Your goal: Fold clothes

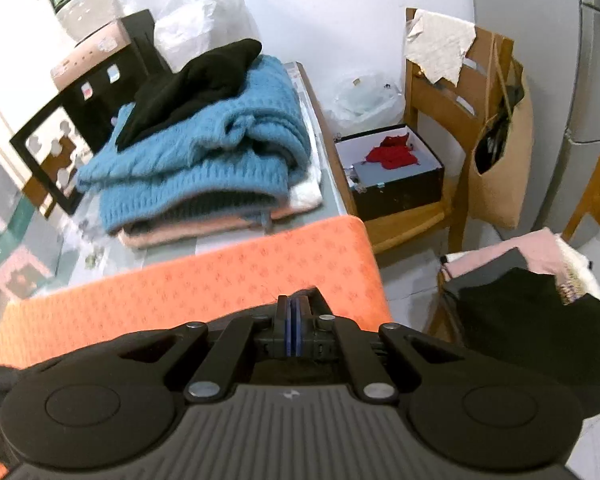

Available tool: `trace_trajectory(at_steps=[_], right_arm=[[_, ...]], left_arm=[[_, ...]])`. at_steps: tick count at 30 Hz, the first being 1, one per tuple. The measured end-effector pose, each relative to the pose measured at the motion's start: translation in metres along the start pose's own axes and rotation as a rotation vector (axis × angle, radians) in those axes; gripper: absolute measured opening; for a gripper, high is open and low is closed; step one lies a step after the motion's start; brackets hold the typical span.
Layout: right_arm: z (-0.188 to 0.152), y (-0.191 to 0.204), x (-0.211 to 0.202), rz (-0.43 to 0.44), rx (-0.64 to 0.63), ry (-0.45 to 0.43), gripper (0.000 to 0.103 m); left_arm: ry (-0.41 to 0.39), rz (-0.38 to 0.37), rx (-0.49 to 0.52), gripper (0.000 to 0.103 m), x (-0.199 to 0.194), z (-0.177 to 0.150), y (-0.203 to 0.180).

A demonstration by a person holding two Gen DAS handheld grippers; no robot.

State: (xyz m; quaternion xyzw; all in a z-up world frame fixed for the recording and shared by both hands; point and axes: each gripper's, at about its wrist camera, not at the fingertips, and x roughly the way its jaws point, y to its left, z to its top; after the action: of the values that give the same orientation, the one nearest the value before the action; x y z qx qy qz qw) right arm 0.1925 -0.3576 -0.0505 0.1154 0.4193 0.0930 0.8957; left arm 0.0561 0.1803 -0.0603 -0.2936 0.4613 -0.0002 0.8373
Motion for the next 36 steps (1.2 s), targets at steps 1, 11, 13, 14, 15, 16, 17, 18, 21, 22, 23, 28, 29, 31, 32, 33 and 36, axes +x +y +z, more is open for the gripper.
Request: trace_trajectory(at_steps=[1, 11, 13, 14, 15, 16, 17, 18, 21, 22, 23, 28, 29, 31, 32, 33, 36], right_arm=[[-0.006, -0.001, -0.004, -0.007, -0.009, 0.007, 0.003], [-0.060, 0.002, -0.010, -0.097, -0.097, 0.051, 0.003], [-0.060, 0.005, -0.015, -0.102, -0.109, 0.034, 0.003], [-0.061, 0.005, -0.015, -0.107, -0.118, 0.030, 0.003], [-0.062, 0.006, -0.016, -0.111, -0.126, 0.025, 0.003], [-0.064, 0.007, -0.017, -0.115, -0.135, 0.021, 0.003], [-0.066, 0.007, -0.015, -0.121, -0.146, 0.024, 0.003], [-0.071, 0.006, -0.012, -0.129, -0.155, 0.036, 0.003], [-0.090, 0.004, 0.002, -0.155, -0.178, 0.093, 0.003], [-0.094, 0.004, 0.002, -0.163, -0.188, 0.108, 0.003], [-0.096, 0.005, 0.002, -0.171, -0.199, 0.118, 0.003], [-0.101, 0.011, -0.005, -0.200, -0.243, 0.155, 0.010], [-0.096, 0.012, -0.009, -0.196, -0.240, 0.141, 0.014], [-0.086, 0.014, -0.017, -0.189, -0.235, 0.114, 0.023], [-0.081, 0.014, -0.021, -0.185, -0.233, 0.101, 0.030], [-0.075, 0.014, -0.021, -0.173, -0.224, 0.097, 0.034], [-0.059, 0.010, -0.008, -0.131, -0.195, 0.120, 0.036]], left_arm=[[0.009, 0.000, -0.008, 0.006, -0.001, -0.006, 0.004], [0.032, 0.002, -0.038, 0.006, -0.011, -0.037, 0.011], [0.020, 0.004, -0.021, 0.006, -0.015, -0.035, 0.008], [0.023, 0.009, -0.013, 0.006, -0.016, -0.034, 0.007], [0.034, 0.017, -0.011, 0.006, -0.013, -0.035, 0.008], [0.052, 0.026, -0.016, 0.006, -0.008, -0.037, 0.010], [0.073, 0.036, -0.021, 0.006, -0.002, -0.039, 0.013], [0.093, 0.050, -0.024, 0.006, 0.003, -0.042, 0.016], [0.137, 0.078, -0.037, 0.006, 0.018, -0.052, 0.025], [0.136, 0.078, -0.042, 0.006, 0.019, -0.053, 0.026], [0.135, 0.078, -0.046, 0.006, 0.019, -0.054, 0.027], [0.133, 0.077, -0.055, 0.006, 0.021, -0.055, 0.030], [0.133, 0.077, -0.054, 0.006, 0.021, -0.055, 0.030], [0.133, 0.076, -0.053, 0.007, 0.021, -0.055, 0.030], [0.133, 0.076, -0.052, 0.007, 0.021, -0.055, 0.030], [0.133, 0.076, -0.051, 0.007, 0.021, -0.056, 0.030], [0.132, 0.076, -0.049, 0.007, 0.021, -0.056, 0.030]])
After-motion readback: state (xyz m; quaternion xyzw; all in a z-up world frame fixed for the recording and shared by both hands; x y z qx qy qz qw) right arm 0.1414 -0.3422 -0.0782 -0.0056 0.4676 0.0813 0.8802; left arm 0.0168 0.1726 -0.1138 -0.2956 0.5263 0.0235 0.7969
